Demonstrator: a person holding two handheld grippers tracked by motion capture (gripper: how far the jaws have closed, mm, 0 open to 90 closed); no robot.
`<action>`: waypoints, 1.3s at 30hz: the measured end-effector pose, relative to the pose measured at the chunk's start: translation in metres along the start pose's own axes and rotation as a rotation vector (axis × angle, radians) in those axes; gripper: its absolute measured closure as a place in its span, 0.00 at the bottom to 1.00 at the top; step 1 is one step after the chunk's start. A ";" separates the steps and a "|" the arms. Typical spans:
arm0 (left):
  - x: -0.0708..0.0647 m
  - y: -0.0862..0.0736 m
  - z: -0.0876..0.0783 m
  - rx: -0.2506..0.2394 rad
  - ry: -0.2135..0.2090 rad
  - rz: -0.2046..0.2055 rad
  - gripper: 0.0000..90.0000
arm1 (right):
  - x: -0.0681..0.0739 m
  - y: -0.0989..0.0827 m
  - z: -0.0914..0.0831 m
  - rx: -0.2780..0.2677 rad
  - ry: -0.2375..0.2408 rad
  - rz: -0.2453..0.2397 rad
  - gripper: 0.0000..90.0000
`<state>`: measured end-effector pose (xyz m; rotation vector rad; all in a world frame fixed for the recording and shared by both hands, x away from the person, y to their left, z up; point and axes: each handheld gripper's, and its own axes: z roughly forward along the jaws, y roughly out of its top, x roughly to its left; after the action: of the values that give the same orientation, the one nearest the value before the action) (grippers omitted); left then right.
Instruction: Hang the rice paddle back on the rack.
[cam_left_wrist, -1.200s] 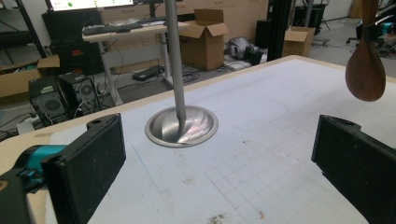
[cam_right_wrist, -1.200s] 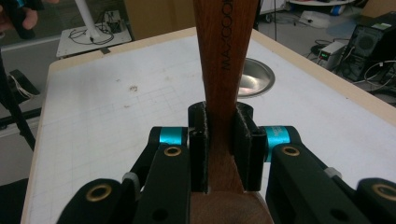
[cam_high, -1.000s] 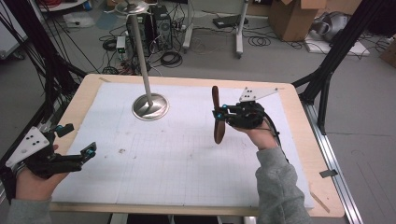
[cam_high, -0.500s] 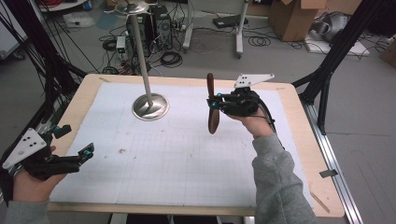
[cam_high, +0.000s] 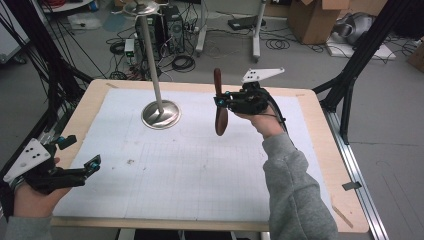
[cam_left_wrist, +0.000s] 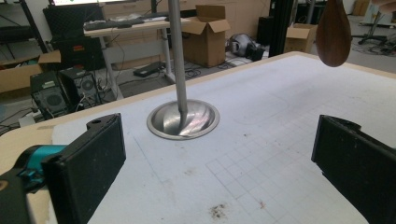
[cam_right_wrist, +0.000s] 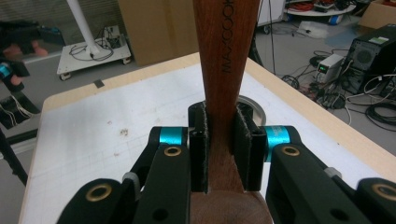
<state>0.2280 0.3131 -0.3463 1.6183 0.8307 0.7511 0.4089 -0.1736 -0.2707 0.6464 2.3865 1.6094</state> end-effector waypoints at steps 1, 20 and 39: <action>0.000 0.000 0.000 0.000 0.000 0.001 0.04 | 0.000 0.002 0.001 -0.004 -0.004 -0.005 0.87; 0.001 -0.003 -0.002 0.004 -0.005 -0.004 0.04 | -0.010 0.038 0.020 -0.046 -0.042 0.010 0.87; 0.004 -0.005 -0.007 -0.008 0.003 -0.021 0.04 | -0.017 0.063 0.043 -0.065 -0.018 0.006 0.87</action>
<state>0.2237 0.3214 -0.3492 1.5993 0.8440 0.7412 0.4566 -0.1257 -0.2312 0.6541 2.3107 1.6690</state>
